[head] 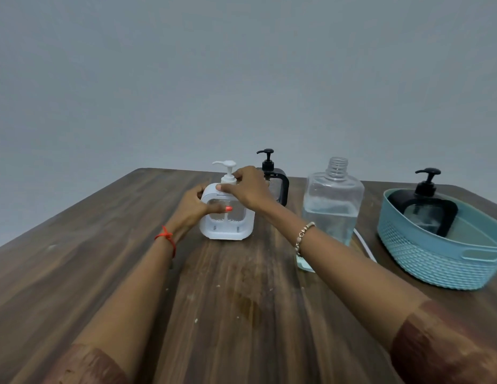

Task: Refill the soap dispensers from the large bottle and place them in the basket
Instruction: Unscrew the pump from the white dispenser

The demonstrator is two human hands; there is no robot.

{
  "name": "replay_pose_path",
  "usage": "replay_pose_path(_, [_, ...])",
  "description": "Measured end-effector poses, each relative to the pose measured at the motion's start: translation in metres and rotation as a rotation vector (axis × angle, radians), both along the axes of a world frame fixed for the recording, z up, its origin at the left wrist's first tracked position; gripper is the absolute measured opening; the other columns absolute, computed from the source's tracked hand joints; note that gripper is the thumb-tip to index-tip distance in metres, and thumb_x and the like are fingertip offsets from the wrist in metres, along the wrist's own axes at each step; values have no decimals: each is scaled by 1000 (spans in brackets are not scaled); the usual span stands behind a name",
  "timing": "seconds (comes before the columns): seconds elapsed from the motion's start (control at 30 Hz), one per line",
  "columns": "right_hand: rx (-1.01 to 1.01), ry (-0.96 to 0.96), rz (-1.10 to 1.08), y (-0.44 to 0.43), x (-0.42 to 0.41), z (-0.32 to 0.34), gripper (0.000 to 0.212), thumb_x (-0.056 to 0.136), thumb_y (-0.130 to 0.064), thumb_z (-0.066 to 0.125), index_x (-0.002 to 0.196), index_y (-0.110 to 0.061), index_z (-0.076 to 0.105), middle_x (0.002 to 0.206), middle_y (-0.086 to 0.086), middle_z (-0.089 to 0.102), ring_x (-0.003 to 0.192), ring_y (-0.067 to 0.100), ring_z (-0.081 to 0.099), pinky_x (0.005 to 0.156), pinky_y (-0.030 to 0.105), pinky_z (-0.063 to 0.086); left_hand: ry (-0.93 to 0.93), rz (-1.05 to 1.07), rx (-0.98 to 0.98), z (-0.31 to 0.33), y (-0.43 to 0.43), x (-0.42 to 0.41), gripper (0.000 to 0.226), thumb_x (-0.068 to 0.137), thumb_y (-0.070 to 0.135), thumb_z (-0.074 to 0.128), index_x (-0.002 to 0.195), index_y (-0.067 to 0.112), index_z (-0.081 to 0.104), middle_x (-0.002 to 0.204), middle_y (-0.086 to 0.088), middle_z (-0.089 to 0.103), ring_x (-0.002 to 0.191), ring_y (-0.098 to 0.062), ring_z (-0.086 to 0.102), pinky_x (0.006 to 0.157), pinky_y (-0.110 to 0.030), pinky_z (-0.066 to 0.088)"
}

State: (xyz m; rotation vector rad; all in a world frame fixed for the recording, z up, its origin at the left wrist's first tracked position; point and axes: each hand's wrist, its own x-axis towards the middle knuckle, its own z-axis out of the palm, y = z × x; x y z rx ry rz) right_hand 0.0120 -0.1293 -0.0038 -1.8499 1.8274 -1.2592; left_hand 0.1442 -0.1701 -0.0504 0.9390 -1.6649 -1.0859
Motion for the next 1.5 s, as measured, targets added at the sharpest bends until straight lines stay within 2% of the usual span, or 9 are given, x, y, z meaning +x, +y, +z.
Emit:
replay_pose_path(0.27, [-24,-12,174,81,-5,32,41,78,-23,73,51,-13,45,50,0,37,46,10,32,45,17,25,63,-191,-93,20,62,10,49,48,15,85,93,7,67,86,-7,68,70,-9,66,67,-22,55])
replay_pose_path(0.4, [21,-101,434,115,-17,44,3,79,-7,70,79,-4,70,79,13,68,69,14,60,71,26,47,95,-376,-58,27,84,17,43,44,20,78,86,12,69,79,-3,69,73,-16,64,68,-27,55])
replay_pose_path(0.53, [148,-352,651,131,-36,53,42,84,17,49,124,6,51,121,15,58,104,19,62,97,29,48,111,-443,-39,31,102,13,42,46,20,78,88,16,73,81,-1,71,74,-15,65,68,-26,55])
replay_pose_path(0.63, [117,-507,578,137,-40,55,31,81,3,59,112,6,60,112,17,62,96,22,62,91,30,50,152,-391,-45,31,111,7,51,45,21,80,94,12,70,83,-1,72,76,-16,65,69,-27,55])
replay_pose_path(0.8, [3,-62,225,136,-31,48,56,72,-35,77,92,15,62,76,17,57,68,24,52,67,31,42,139,-301,-93,36,119,-3,44,42,25,82,84,19,71,77,2,73,72,-13,67,66,-24,55])
replay_pose_path(1.0, [75,-367,360,137,-46,55,67,63,-2,67,128,1,49,110,18,67,108,33,60,104,48,40,145,-257,-95,37,118,-7,50,40,28,84,88,20,71,79,4,73,73,-12,66,69,-26,54])
replay_pose_path(1.27, [-73,-17,112,139,-25,52,27,73,-30,78,74,-8,62,65,7,49,58,14,43,55,23,33,142,-210,-107,37,118,-13,49,38,31,83,84,20,71,78,1,73,72,-13,68,67,-26,55])
replay_pose_path(1.4, [57,-244,207,141,-37,61,44,75,3,68,118,3,58,109,15,66,104,25,62,101,39,44,133,-201,-91,38,117,-12,53,36,33,83,86,22,71,76,6,73,70,-10,66,65,-23,54])
replay_pose_path(1.5, [54,-265,268,141,-40,60,42,77,4,64,118,1,59,113,16,66,108,27,61,103,42,43,132,-196,-97,38,118,-12,53,37,35,83,87,22,71,75,7,73,69,-10,66,64,-23,53])
